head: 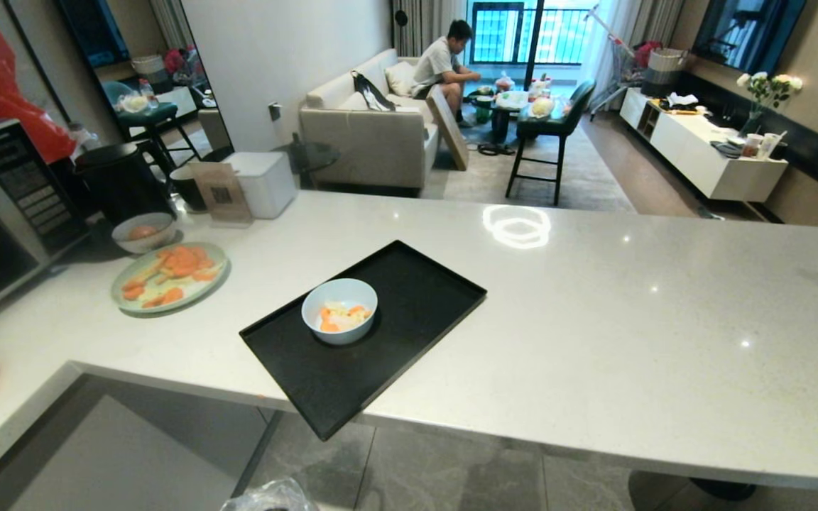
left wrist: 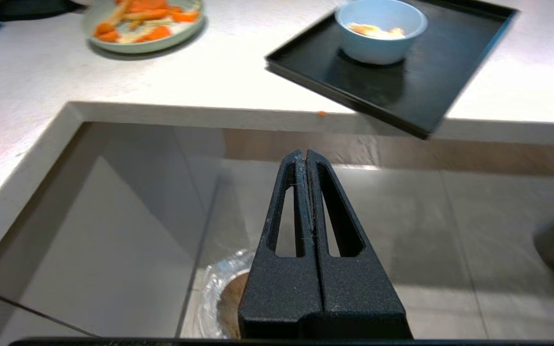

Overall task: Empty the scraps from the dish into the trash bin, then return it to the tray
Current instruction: Pick up the bowl with leftover food

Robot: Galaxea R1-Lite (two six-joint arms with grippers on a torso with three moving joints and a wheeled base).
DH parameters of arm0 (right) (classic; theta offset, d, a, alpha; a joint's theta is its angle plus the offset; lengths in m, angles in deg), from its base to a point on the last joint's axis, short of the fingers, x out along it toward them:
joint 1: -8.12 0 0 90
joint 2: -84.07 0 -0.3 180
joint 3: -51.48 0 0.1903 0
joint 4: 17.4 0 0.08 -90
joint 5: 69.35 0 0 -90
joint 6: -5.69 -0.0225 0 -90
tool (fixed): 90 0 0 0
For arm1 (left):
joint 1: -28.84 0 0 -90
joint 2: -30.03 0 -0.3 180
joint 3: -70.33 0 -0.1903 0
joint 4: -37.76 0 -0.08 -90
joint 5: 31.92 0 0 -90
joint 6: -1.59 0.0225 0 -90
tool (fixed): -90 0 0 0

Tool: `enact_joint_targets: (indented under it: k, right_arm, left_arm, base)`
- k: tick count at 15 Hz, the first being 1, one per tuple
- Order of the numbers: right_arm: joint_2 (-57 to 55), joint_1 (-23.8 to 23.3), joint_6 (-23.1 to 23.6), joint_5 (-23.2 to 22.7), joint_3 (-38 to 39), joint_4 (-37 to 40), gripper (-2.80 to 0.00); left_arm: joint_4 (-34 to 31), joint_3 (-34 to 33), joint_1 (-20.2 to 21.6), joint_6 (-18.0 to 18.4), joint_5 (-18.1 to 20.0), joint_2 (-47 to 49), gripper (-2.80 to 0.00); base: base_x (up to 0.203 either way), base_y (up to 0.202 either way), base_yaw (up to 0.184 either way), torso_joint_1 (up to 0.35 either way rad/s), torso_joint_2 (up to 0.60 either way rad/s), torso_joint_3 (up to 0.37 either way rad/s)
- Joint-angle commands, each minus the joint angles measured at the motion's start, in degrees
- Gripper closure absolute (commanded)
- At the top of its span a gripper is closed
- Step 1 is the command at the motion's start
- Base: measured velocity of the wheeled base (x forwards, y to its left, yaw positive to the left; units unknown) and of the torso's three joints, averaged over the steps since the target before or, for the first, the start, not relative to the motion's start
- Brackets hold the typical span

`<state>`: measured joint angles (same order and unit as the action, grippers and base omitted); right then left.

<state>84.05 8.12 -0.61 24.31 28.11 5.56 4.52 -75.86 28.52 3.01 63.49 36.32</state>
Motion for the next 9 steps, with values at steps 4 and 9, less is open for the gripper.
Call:
enact_joint_targets:
  k: [4, 9]
  right_arm:
    - [0.0, 0.0, 0.0, 0.0, 0.0, 0.0, 0.0]
    - [0.0, 0.0, 0.0, 0.0, 0.0, 0.0, 0.0]
  left_arm:
    - [-1.2, 14.7, -1.5, 2.2, 4.3, 22.9, 0.0]
    - [-1.0, 25.0, -4.7, 6.0, 6.8, 40.1, 0.0]
  base:
    - [0.0, 0.0, 0.0, 0.0, 0.0, 0.0]
    - [0.0, 0.0, 0.0, 0.0, 0.0, 0.0]
